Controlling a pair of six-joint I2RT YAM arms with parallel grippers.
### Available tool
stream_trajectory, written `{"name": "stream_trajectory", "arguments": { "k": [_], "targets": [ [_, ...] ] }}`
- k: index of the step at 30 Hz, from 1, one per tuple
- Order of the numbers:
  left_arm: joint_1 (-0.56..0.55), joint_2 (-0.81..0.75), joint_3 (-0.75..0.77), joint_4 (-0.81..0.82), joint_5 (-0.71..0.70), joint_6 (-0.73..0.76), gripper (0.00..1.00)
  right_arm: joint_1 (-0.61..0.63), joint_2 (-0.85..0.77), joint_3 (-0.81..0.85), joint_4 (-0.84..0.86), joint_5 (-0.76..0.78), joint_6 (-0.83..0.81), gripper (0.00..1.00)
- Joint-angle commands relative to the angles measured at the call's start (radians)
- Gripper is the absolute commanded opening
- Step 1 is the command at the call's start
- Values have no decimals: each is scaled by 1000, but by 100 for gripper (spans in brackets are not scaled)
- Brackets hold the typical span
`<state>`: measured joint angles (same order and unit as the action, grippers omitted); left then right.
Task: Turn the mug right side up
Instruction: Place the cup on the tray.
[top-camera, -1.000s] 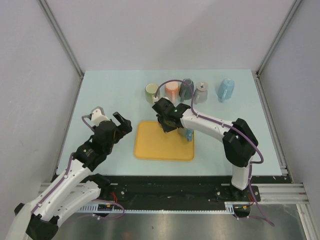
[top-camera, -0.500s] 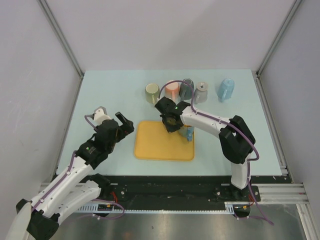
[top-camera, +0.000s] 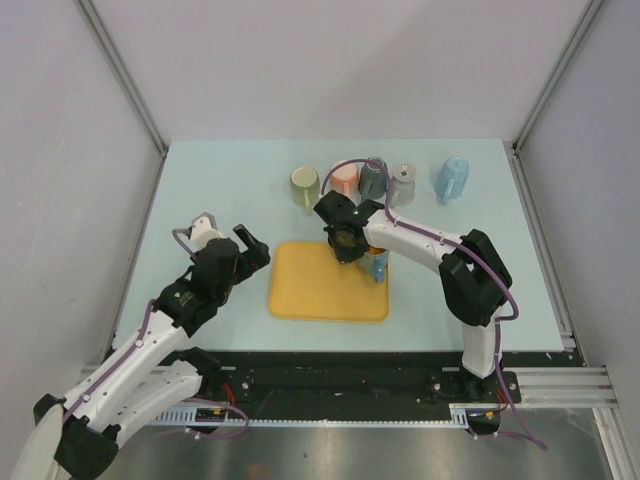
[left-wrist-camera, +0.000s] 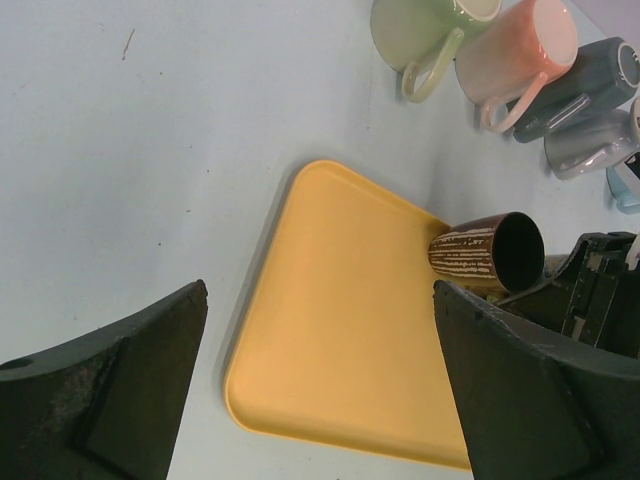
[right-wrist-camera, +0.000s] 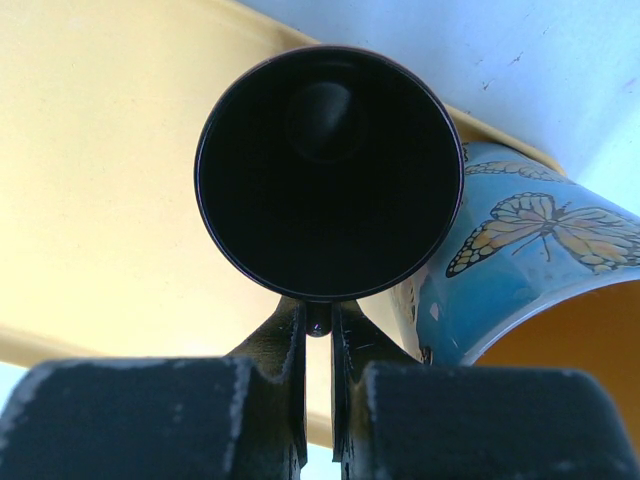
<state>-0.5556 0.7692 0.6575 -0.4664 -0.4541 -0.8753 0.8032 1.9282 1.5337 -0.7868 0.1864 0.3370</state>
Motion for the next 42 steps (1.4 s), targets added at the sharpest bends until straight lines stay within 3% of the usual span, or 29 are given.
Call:
{"name": "stream_trajectory", "arguments": {
  "k": [1, 6, 15, 30, 34, 37, 42],
  "targets": [
    [5, 2, 4, 26, 8, -22, 98, -6, -3, 37, 0, 10, -12, 1],
    [5, 2, 2, 28, 8, -21, 98, -7, -9, 37, -6, 12, -12, 18],
    [5, -1, 1, 25, 12, -21, 98, -1, -34, 20, -12, 22, -9, 37],
    [5, -16, -7, 29, 26, -24, 98, 96, -169, 32, -94, 94, 0, 46],
    [5, -18, -6, 28, 29, -25, 98, 160, -189, 92, -114, 120, 0, 46],
    [5, -25, -4, 28, 26, -25, 98, 201, -172, 138, -82, 150, -22, 40],
    [5, -73, -16, 26, 5, -36, 98, 223, -51, 197, 6, 234, -49, 6]
  ]
}}
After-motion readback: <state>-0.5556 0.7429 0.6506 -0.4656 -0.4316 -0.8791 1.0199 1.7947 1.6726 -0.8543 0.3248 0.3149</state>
